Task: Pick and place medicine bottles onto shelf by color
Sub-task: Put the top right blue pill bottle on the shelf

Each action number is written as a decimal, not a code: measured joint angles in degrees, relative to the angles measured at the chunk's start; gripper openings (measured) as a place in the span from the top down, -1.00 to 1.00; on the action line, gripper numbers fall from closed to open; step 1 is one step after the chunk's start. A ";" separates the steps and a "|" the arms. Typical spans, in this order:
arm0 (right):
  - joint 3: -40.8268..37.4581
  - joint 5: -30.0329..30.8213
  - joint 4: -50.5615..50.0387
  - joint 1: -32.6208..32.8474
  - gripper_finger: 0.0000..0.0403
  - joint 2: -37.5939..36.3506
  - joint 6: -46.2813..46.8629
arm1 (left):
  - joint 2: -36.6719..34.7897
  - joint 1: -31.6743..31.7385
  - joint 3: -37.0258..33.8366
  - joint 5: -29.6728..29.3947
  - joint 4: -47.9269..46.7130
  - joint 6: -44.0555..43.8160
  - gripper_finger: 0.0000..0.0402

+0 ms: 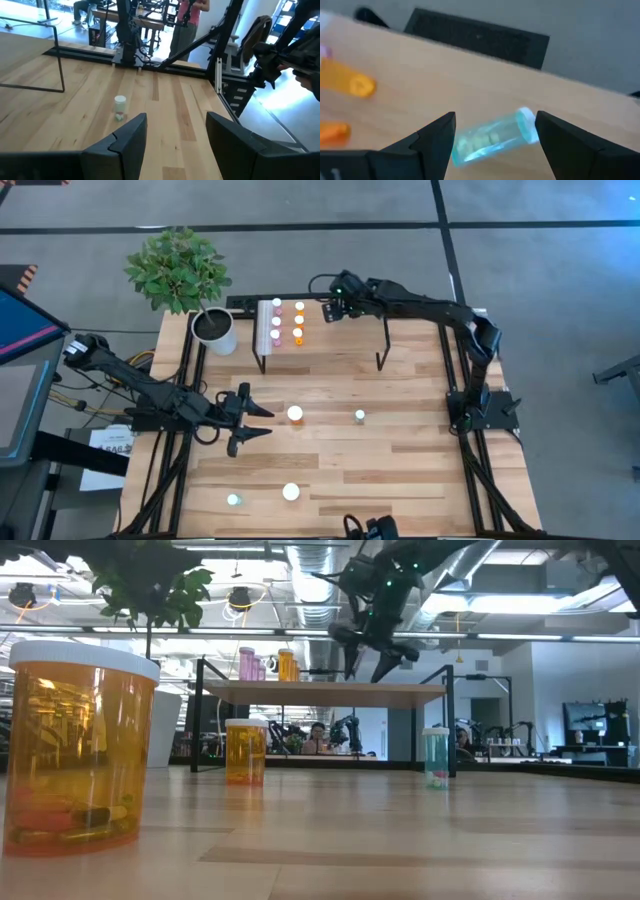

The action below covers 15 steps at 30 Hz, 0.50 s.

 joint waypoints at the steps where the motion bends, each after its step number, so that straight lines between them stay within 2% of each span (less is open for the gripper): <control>1: 0.21 0.11 0.51 -0.20 -0.50 0.23 0.45 | 0.02 0.00 0.00 0.00 -0.15 -0.04 0.04; 15: 0.18 -0.61 -2.69 0.26 -0.50 0.31 -1.34 | 0.02 0.00 -0.02 0.17 -0.68 -0.20 0.04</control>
